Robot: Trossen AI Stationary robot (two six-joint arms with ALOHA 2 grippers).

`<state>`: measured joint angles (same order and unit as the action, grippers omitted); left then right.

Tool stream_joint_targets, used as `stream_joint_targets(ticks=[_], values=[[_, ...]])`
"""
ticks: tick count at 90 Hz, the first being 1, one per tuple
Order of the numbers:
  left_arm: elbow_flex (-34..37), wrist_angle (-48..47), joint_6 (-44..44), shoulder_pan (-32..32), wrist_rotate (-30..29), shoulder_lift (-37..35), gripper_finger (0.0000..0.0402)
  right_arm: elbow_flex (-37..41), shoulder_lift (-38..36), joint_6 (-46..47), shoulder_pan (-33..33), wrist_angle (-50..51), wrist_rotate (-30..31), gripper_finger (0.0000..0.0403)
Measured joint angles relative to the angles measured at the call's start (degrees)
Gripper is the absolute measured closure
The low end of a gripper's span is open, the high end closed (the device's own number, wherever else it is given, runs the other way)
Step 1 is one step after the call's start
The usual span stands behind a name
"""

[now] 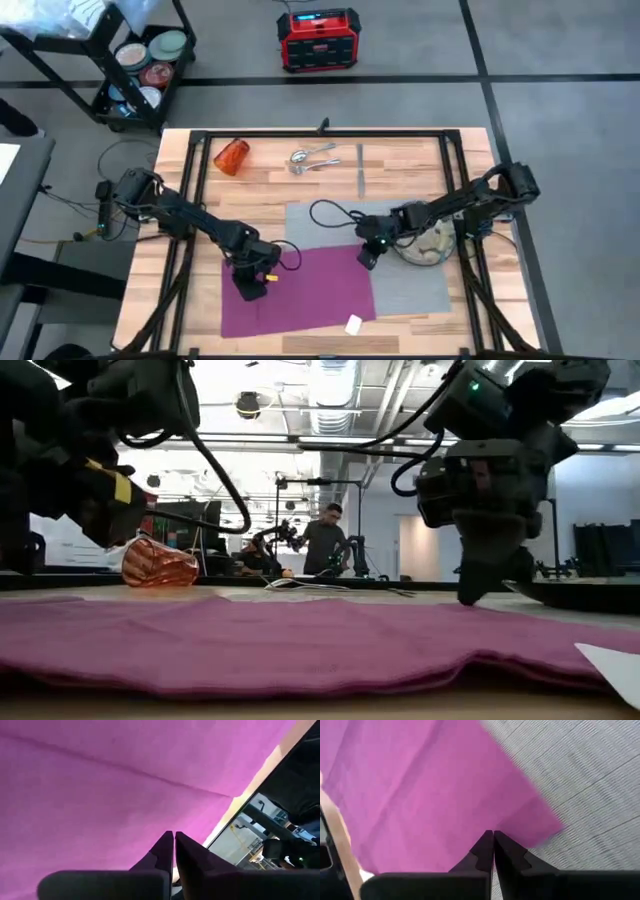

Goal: Set table place
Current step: Fold the violet table napkin

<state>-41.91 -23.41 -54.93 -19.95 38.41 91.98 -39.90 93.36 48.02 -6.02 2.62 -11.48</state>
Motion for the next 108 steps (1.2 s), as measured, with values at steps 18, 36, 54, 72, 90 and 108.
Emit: stream_joint_targets(ticks=[18,36,54,72,90,108], values=[[0.0,5.5,-3.3,-1.1,-0.1,0.0,0.0402,0.0,0.0,-1.9,4.6,0.2,-0.2,0.0403],[0.0,11.4,-5.8,-1.4,0.3,0.0,0.0401,0.1,0.1,-4.4,10.4,0.1,0.3,0.0403],[0.0,15.7,-3.3,0.8,0.3,-0.5,0.0401,0.0,-4.8,-4.9,10.4,-0.8,-3.5,0.0403],[0.0,4.2,3.5,2.0,-0.1,-0.6,0.0401,0.0,-7.3,-2.5,0.3,3.0,-4.0,0.0403],[0.0,-5.4,8.0,2.0,-8.2,-0.5,0.0401,0.0,-3.4,1.8,-6.0,-0.4,-3.7,0.0403],[-0.1,-8.6,7.9,1.7,-13.6,-0.6,0.0401,0.0,0.6,4.6,-6.9,-6.0,-3.8,0.0403]])
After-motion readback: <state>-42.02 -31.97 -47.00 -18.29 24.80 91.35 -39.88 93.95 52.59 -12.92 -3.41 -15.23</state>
